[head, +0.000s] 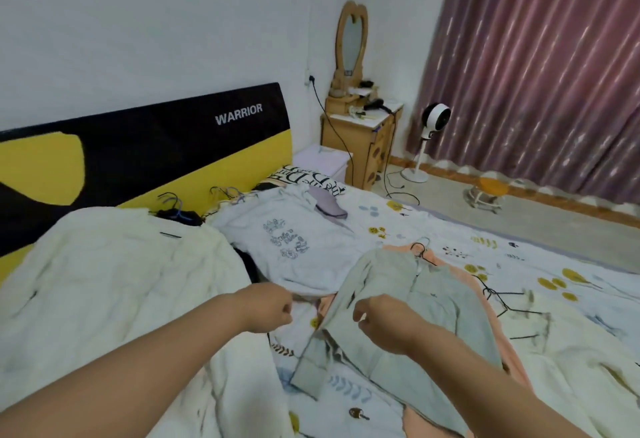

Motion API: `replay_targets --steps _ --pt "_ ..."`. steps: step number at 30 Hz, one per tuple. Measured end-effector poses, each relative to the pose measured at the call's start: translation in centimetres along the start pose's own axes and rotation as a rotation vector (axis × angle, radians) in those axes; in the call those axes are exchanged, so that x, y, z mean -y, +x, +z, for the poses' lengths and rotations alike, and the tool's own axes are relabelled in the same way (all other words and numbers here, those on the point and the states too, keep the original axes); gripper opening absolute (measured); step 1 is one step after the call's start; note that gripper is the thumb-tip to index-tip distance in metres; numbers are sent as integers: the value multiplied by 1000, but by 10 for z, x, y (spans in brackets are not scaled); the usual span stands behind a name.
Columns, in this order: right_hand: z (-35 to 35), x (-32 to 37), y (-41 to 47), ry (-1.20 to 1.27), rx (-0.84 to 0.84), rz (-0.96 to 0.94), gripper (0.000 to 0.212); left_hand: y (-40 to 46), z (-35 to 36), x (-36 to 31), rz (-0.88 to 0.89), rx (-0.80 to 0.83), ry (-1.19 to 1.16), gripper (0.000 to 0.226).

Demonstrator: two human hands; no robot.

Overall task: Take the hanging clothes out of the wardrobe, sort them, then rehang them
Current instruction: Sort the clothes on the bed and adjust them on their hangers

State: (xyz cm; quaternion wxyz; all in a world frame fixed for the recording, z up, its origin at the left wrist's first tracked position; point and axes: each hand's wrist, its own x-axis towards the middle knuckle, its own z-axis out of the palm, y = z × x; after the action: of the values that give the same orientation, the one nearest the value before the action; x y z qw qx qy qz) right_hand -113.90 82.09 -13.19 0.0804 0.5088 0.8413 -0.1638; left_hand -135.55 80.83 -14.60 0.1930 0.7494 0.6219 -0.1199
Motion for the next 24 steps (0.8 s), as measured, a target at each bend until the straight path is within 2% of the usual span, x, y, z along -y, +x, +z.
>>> replay_targets --steps 3,12,15,24 --pt "4 32 22 -49 9 -42 31 -28 1 47 -104 -20 -55 32" --pt "24 133 123 -79 28 -90 31 -72 10 211 -278 -76 -144 28" --pt "29 170 164 -77 31 -90 31 -72 7 272 -304 -78 -160 17" --pt "54 258 297 9 22 -27 35 -27 10 435 -399 -148 -145 18"
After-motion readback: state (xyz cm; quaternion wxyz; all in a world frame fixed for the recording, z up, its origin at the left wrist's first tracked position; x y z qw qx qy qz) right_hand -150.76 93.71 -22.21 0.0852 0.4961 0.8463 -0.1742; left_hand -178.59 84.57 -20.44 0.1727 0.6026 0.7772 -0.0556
